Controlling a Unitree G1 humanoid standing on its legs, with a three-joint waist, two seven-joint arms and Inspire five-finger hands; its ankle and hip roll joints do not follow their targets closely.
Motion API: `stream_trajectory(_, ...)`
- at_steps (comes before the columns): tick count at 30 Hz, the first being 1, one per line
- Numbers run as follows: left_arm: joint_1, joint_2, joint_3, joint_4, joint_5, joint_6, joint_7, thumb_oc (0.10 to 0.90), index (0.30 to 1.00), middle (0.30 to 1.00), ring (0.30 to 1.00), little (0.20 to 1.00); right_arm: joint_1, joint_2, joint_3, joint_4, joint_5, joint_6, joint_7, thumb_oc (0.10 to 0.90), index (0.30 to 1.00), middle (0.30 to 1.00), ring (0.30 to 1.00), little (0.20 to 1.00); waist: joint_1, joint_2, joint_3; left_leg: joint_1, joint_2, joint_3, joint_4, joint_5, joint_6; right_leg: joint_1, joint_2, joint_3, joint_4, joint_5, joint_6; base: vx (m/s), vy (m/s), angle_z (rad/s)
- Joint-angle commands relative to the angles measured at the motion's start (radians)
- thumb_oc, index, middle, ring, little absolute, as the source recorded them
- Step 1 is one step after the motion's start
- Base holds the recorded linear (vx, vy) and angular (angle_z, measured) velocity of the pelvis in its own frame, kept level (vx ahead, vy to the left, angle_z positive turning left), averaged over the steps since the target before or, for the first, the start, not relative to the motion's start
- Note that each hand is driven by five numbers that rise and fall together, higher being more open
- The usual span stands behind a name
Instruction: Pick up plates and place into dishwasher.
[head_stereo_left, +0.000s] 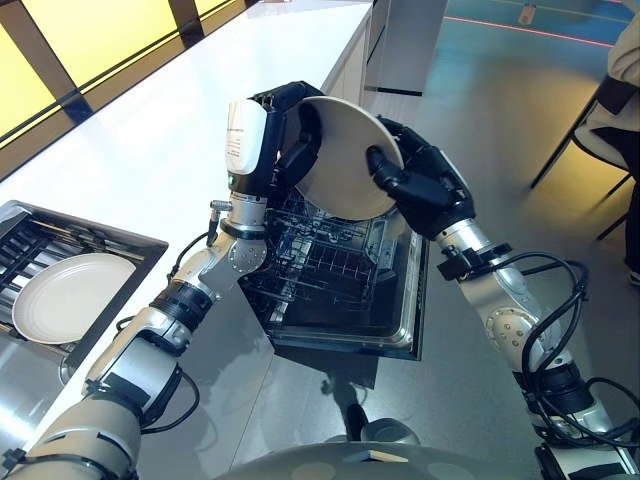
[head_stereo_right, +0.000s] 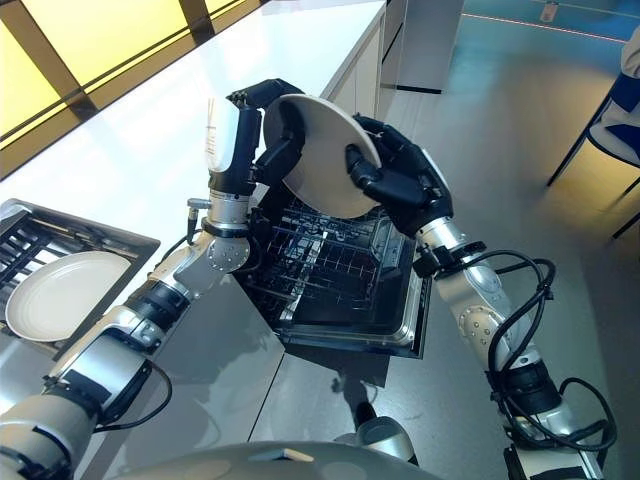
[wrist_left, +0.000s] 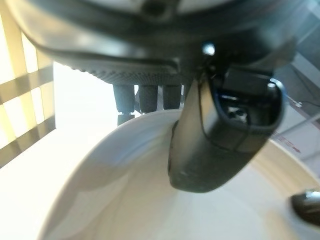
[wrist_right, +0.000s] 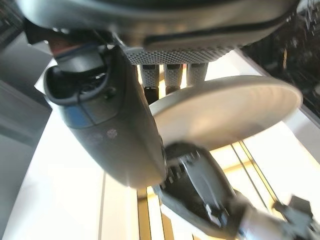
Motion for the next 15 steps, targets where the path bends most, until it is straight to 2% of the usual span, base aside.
stream_trajectory(1,-0.129,0.047,0.008,0.0,-0.05,-0.007,0.036,0.1,0.3,0.3,0.3,0.2,-0.089,0.037,-0.034,-0.104,0.037,-0.074,0.082,0.1,0.3,0.3,0.3,0.2,-0.009,-0.019,-0.08,0.026,-0.026,0.018,0.007,-0.064,0.021,0.027,0.018,-0.035,0.01,-0.007,0.061,0.0,0.0,0.0)
stream_trajectory(2,-0.135,0.055,0.001,-0.003,-0.068,-0.003,0.019,0.1,0.3,0.3,0.3,0.2,-0.084,0.036,-0.035,-0.104,0.032,-0.074,0.084,0.1,0.3,0.3,0.3,0.2,-0.009,-0.016,-0.08,0.026,-0.025,0.018,0.007,-0.063,0.021,0.027,0.018,-0.034,0.01,-0.007,0.061,0.0,0.0,0.0)
stream_trajectory(3,-0.137,0.059,-0.004,-0.006,-0.075,-0.002,0.005,0.402,0.559,0.559,0.559,0.502,-0.084,0.033,-0.036,-0.101,0.028,-0.073,0.08,0.1,0.3,0.3,0.3,0.2,-0.009,-0.016,-0.078,0.027,-0.026,0.017,0.007,-0.064,0.021,0.028,0.018,-0.035,0.01,-0.007,0.06,0.0,0.0,0.0)
stream_trajectory(4,-0.138,0.066,-0.009,-0.012,-0.077,-0.002,0.004,0.8,0.9,0.9,0.9,0.9,-0.083,0.031,-0.036,-0.097,0.025,-0.075,0.078,0.1,0.3,0.3,0.3,0.2,-0.009,-0.015,-0.078,0.027,-0.027,0.016,0.007,-0.064,0.021,0.029,0.019,-0.035,0.01,-0.008,0.06,0.0,0.0,0.0)
stream_trajectory(10,-0.151,0.102,-0.036,-0.058,-0.121,0.004,-0.116,0.8,0.9,0.9,0.9,0.9,-0.083,0.017,-0.037,-0.069,-0.033,-0.09,0.061,0.1,0.3,0.3,0.3,0.2,0.002,-0.007,-0.08,0.023,-0.03,0.0,0.007,-0.066,0.021,0.031,0.017,-0.041,0.012,-0.013,0.06,0.0,0.0,0.0)
stream_trajectory(12,-0.152,0.121,-0.041,-0.098,-0.185,0.021,-0.197,0.8,0.9,0.9,0.9,0.9,-0.075,0.006,-0.039,-0.057,-0.094,-0.101,0.052,0.1,0.3,0.3,0.3,0.2,0.008,-0.004,-0.078,0.022,-0.031,-0.007,0.007,-0.066,0.021,0.033,0.014,-0.046,0.012,-0.015,0.061,0.0,0.0,0.0)
stream_trajectory(15,-0.139,0.14,-0.027,-0.182,-0.302,0.093,-0.366,0.8,0.9,0.9,0.9,0.9,-0.065,-0.014,-0.04,-0.043,-0.199,-0.105,0.032,0.1,0.3,0.3,0.3,0.2,0.022,0.002,-0.074,0.02,-0.033,-0.02,0.007,-0.065,0.021,0.036,0.011,-0.056,0.012,-0.016,0.063,0.0,0.001,0.01)
